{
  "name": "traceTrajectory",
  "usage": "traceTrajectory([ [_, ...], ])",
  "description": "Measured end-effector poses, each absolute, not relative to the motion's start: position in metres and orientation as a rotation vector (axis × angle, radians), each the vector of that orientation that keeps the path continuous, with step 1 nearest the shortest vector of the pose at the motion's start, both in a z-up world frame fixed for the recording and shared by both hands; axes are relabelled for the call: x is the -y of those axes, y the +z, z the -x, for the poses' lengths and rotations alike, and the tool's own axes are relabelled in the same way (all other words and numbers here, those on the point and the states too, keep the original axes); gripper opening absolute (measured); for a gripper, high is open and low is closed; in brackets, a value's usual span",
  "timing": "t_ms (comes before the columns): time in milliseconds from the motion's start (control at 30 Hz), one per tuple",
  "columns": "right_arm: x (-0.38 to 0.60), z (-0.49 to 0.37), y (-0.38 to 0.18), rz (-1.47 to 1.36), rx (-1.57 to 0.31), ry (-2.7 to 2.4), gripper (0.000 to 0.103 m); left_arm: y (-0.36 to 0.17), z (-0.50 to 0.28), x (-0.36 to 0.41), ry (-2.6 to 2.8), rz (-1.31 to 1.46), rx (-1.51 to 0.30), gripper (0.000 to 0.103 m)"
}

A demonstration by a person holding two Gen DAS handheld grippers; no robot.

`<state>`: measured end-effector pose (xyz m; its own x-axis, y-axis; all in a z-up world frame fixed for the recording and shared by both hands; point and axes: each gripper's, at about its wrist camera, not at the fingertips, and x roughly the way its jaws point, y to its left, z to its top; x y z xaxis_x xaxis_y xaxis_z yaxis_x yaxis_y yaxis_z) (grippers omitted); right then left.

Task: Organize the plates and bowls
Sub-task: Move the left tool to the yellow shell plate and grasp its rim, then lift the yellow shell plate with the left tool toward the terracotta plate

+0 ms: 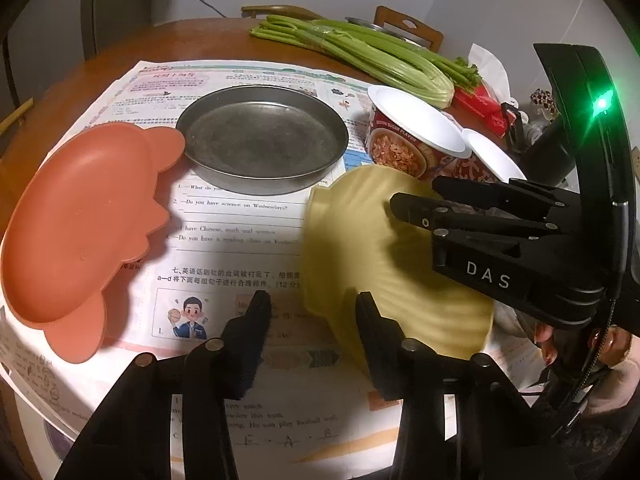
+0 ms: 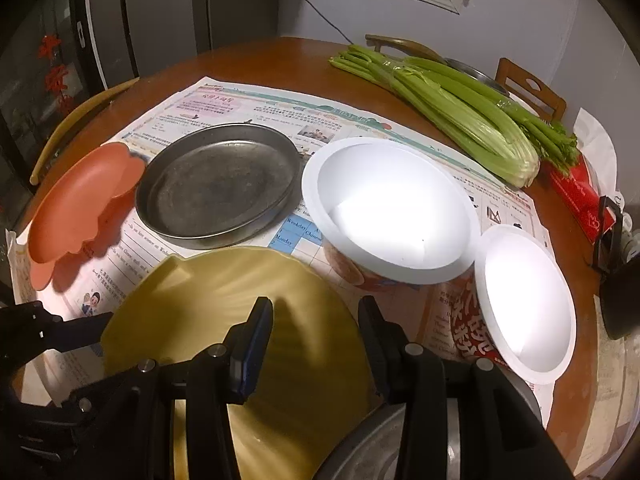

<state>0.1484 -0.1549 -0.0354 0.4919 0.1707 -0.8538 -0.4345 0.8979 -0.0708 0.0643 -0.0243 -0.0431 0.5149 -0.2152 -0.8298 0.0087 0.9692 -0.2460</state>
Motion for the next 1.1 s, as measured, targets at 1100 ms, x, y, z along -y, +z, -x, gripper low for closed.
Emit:
traceTrajectory([
  [1100,0.127,-0.114,-0.038,0.198,-1.04,0.536,0.045,-0.033,-0.054,-0.028,0.0,0.282,-0.964,0.041],
])
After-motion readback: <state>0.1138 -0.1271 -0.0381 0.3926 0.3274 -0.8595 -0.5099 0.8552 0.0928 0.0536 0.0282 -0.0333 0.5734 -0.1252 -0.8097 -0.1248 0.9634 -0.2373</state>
